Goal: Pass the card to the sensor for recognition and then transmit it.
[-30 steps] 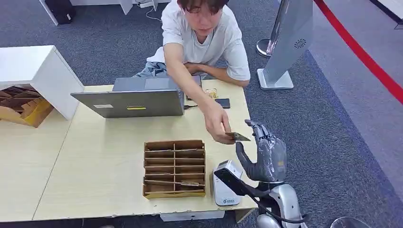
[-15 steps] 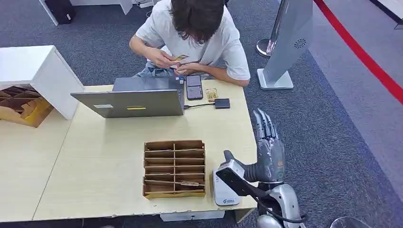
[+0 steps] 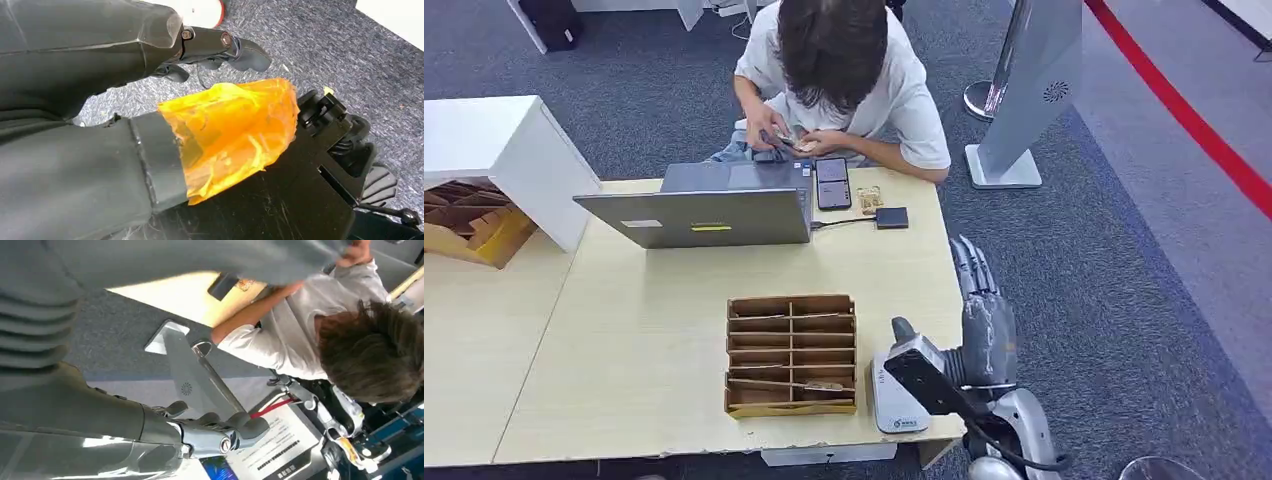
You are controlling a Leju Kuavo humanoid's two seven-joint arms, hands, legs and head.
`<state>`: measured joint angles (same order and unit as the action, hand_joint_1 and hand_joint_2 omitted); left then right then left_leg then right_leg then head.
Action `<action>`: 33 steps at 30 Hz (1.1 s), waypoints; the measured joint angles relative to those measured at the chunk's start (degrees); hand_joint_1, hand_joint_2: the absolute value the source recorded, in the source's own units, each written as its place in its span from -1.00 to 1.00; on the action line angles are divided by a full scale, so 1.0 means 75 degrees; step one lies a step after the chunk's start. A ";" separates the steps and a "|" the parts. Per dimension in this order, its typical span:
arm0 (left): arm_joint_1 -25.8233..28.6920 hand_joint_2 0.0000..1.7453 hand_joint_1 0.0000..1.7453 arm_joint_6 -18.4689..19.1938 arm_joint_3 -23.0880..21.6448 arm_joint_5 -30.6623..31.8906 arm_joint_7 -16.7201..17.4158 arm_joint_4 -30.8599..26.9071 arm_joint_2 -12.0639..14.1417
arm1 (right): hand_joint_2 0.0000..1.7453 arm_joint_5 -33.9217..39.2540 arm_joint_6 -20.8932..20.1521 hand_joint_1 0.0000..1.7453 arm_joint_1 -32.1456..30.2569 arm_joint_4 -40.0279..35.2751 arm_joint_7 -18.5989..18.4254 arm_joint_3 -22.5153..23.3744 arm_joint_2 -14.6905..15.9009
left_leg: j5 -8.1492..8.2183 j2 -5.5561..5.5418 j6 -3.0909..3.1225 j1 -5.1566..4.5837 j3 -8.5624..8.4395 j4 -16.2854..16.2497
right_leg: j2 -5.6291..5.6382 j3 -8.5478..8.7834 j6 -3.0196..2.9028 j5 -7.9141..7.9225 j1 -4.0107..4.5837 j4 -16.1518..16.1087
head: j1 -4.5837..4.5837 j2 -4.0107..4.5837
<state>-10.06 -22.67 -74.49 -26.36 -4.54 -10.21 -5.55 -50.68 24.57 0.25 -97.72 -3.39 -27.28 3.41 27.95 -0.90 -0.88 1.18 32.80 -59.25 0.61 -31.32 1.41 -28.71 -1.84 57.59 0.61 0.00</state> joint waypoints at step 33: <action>0.0032 -1.00 -1.00 0.0067 0.0262 0.0154 0.0011 -0.0038 0.0003 | -1.00 -0.1088 0.0659 -1.00 -0.0327 -0.0711 0.0632 -0.0583 -0.0047 | 0.0000 0.0001 0.0000 0.0000 0.0000 0.0000 | 0.0001 -0.0002 -0.0001 -0.0001 0.0000 0.0000 | 0.0003 0.0000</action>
<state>-9.82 -22.16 -72.52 -25.20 -4.46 -10.49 -5.53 -58.84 29.51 -2.21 -103.06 1.35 -31.65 3.06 27.95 -0.89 -0.88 1.18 32.81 -59.25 0.62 -31.34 1.40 -28.72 -1.84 57.59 0.63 0.00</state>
